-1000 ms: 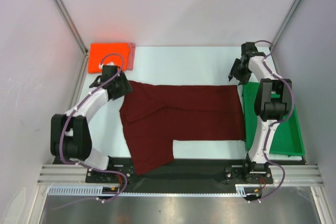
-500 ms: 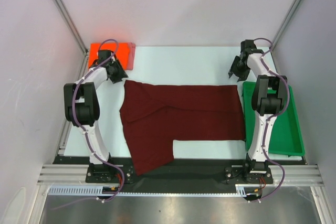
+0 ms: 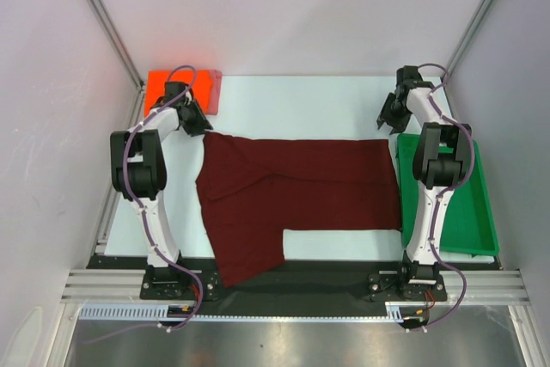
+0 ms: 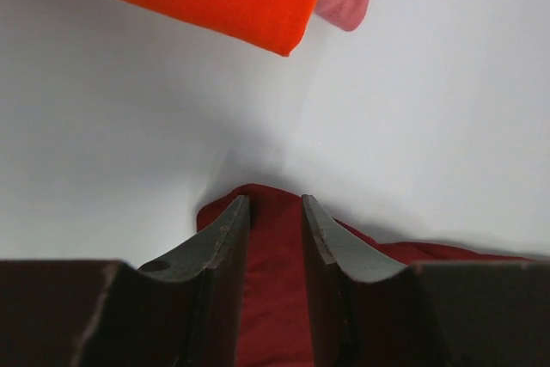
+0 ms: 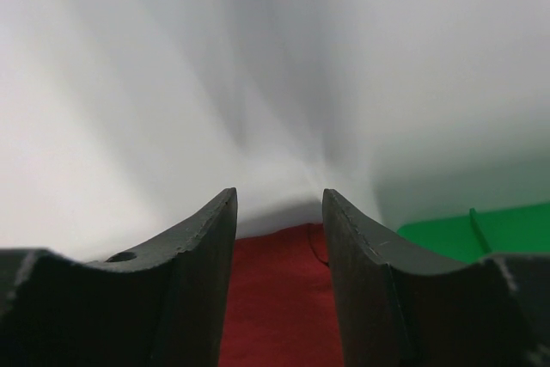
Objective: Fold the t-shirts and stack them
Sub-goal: Fold the tshirt
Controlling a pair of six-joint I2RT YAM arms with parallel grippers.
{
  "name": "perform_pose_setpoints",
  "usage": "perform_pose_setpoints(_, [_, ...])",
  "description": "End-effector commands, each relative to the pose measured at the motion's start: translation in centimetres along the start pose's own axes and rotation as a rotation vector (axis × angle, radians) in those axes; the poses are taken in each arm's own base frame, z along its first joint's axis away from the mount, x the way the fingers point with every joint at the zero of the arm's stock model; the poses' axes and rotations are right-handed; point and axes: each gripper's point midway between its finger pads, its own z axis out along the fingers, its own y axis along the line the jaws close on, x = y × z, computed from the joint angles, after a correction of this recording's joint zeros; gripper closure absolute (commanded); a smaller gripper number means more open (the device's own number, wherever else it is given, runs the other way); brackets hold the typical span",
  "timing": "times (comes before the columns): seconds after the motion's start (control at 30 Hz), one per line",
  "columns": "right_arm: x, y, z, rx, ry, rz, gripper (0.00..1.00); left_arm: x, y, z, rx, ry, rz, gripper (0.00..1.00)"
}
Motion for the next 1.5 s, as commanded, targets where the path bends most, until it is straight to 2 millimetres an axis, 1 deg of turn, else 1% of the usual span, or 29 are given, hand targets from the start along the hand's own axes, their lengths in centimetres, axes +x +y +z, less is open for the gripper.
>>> perform_pose_setpoints(0.0, [-1.4,0.2,-1.0,-0.013,-0.033,0.009,0.51,-0.9,-0.5,-0.4,-0.008,-0.002,-0.007,0.64])
perform_pose_setpoints(0.1, [-1.4,0.1,-1.1,-0.012,-0.035,0.011,0.51,-1.0,-0.5,-0.6,-0.001,-0.019,-0.005,0.62])
perform_pose_setpoints(0.17, [-1.3,-0.1,-1.1,-0.009,-0.03,0.011,0.51,-0.6,-0.4,-0.1,-0.004,0.0,-0.008,0.62])
perform_pose_setpoints(0.2, [-1.3,-0.1,-1.1,-0.008,-0.03,0.013,0.51,-0.3,-0.2,-0.2,-0.015,0.019,-0.017,0.62])
perform_pose_setpoints(0.3, [-1.2,-0.2,-1.1,-0.008,-0.03,0.014,0.51,-0.4,-1.0,0.2,0.032,0.008,-0.035,0.6])
perform_pose_setpoints(0.33, [-1.2,-0.2,-1.0,-0.008,-0.028,0.014,0.51,-1.1,-1.4,0.1,0.036,-0.004,-0.035,0.61])
perform_pose_setpoints(0.4, [-1.1,-0.3,-0.9,-0.004,-0.023,0.019,0.51,-1.4,-1.5,0.5,0.035,0.002,-0.042,0.63])
perform_pose_setpoints(0.47, [-1.0,-0.3,-0.7,0.001,-0.019,0.02,0.51,-1.3,-1.8,0.7,0.047,0.013,-0.048,0.65])
perform_pose_setpoints(0.57, [-0.9,-0.8,-0.5,0.023,-0.016,0.017,0.51,-1.5,-1.7,0.8,0.043,0.004,-0.053,0.75])
perform_pose_setpoints(0.6, [-1.0,-0.9,-0.5,0.028,-0.018,0.017,0.52,-1.6,-1.5,0.9,0.037,0.002,-0.055,0.83])
perform_pose_setpoints(0.67, [-0.9,-0.8,-0.5,0.022,-0.013,0.014,0.52,-1.6,-1.2,1.0,0.029,0.004,-0.059,0.9])
perform_pose_setpoints(0.7, [-0.8,-0.8,-0.5,0.019,-0.009,0.012,0.52,-1.5,-1.1,1.0,0.021,0.001,-0.056,0.97])
perform_pose_setpoints(0.73, [-0.5,-0.8,-0.5,0.018,-0.002,0.009,0.52,-1.7,-1.0,0.8,0.013,-0.007,-0.051,1.0])
perform_pose_setpoints(0.83, [-0.5,-0.3,-0.9,-0.004,-0.014,-0.005,0.49,-1.8,0.3,0.6,-0.036,-0.029,-0.048,0.99])
perform_pose_setpoints(0.87, [-0.6,-0.2,-1.1,-0.005,-0.018,-0.014,0.47,-2.3,0.7,0.1,-0.049,-0.048,-0.051,1.0])
perform_pose_setpoints(0.9, [-0.6,0.1,-1.3,-0.01,-0.021,-0.02,0.47,-2.0,1.3,0.0,-0.071,-0.05,-0.053,1.0])
perform_pose_setpoints(0.93, [-0.5,0.5,-1.5,-0.012,-0.022,-0.027,0.46,-2.2,2.1,-0.3,-0.102,-0.069,-0.054,1.0])
perform_pose_setpoints(0.97, [-0.2,0.7,-1.6,-0.014,-0.018,-0.034,0.45,-3.1,2.4,-1.3,-0.106,-0.108,-0.059,1.0])
perform_pose_setpoints(1.0, [-0.1,0.9,-1.6,-0.018,-0.018,-0.037,0.44,-2.6,3.2,-1.4,-0.125,-0.105,-0.066,1.0])
perform_pose_setpoints(1.03, [0.0,1.1,-1.8,-0.021,-0.02,-0.041,0.44,-2.7,3.8,-1.8,-0.139,-0.118,-0.075,1.0])
perform_pose_setpoints(1.07, [0.2,1.6,-1.9,-0.025,-0.019,-0.052,0.43,-3.2,4.7,-2.3,-0.162,-0.14,-0.088,1.0])
perform_pose_setpoints(1.1, [0.3,1.7,-1.9,-0.025,-0.017,-0.053,0.42,-3.2,5.0,-2.9,-0.16,-0.15,-0.094,1.0])
perform_pose_setpoints(1.17, [0.6,1.8,-1.9,-0.032,-0.004,-0.05,0.4,-3.5,5.6,-3.4,-0.162,-0.171,-0.115,1.0])
perform_pose_setpoints(1.23, [0.8,2.3,-2.0,-0.05,0.005,-0.043,0.39,-3.5,5.7,-4.2,-0.172,-0.187,-0.119,1.0])
perform_pose_setpoints(1.27, [0.9,2.3,-2.0,-0.053,0.01,-0.043,0.39,-4.0,6.2,-4.6,-0.194,-0.217,-0.126,1.0])
perform_pose_setpoints(1.3, [1.0,2.3,-2.0,-0.054,0.012,-0.038,0.38,-3.6,6.5,-4.7,-0.197,-0.216,-0.129,1.0])
perform_pose_setpoints(1.43, [1.7,2.9,-2.1,-0.079,0.033,-0.045,0.37,-4.1,6.7,-5.0,-0.194,-0.218,-0.121,1.0])
perform_pose_setpoints(1.47, [1.5,3.3,-2.1,-0.103,0.023,-0.056,0.37,-4.2,6.7,-5.0,-0.192,-0.218,-0.117,1.0])
